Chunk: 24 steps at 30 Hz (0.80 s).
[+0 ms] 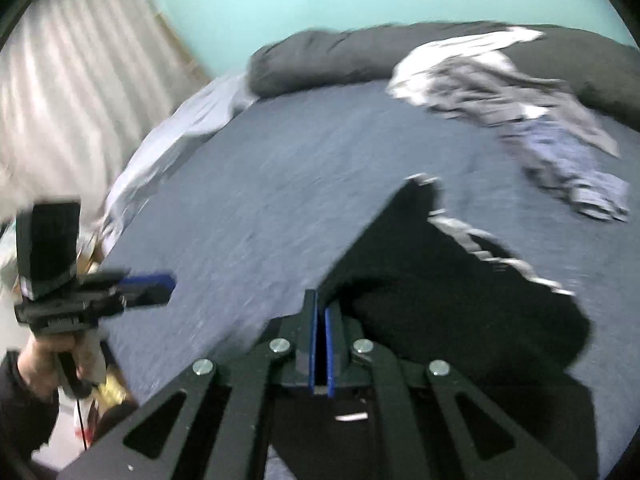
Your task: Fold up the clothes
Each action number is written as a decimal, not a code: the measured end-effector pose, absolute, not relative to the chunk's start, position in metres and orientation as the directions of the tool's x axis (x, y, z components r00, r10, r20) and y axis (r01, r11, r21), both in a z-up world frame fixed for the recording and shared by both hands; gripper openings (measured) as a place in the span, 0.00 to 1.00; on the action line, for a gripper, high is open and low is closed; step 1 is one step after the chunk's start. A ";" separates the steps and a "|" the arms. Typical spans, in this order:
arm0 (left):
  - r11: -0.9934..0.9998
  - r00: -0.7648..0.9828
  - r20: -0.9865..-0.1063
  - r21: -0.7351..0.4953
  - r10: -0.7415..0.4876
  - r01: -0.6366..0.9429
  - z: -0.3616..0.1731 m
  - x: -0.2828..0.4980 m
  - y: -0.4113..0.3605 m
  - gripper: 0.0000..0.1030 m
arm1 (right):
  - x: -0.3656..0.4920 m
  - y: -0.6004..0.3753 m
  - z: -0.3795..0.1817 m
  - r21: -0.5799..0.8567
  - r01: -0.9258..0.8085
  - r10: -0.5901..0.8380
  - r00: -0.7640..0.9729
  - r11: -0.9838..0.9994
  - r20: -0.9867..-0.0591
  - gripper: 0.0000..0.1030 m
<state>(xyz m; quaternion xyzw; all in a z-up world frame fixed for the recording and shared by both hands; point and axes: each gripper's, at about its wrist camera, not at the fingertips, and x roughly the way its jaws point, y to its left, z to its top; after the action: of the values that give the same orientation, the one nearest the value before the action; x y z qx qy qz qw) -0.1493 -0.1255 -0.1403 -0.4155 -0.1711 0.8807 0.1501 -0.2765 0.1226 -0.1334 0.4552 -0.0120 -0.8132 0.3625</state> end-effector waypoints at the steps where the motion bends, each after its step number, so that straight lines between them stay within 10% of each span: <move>1: -0.898 -0.609 -0.685 -0.424 0.401 -0.114 -0.141 -0.149 -0.130 0.20 | -0.275 0.112 -0.141 0.349 0.590 -0.595 -0.291 -0.728 -0.749 0.03; 7: -0.891 -0.582 -0.701 -0.442 0.414 -0.102 -0.158 -0.152 -0.137 0.28 | -0.270 0.107 -0.167 0.333 0.556 -0.537 -0.255 -0.762 -0.804 0.11; 10: -0.884 -0.558 -0.705 -0.449 0.438 -0.126 -0.167 -0.159 -0.121 0.30 | -0.264 0.136 -0.154 0.344 0.517 -0.548 -0.316 -0.784 -0.775 0.37; 24: -0.885 -0.433 -0.772 -0.405 0.465 -0.229 -0.201 -0.208 -0.020 0.49 | -0.224 0.260 -0.152 0.298 0.406 -0.462 -0.401 -0.864 -0.791 0.38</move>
<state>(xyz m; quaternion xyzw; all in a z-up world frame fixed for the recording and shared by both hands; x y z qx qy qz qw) -0.2077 -0.0199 -0.2010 -0.4907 -0.1205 0.8377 0.2072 -0.2239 0.2596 -0.1517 0.4820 -0.0288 -0.8364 0.2594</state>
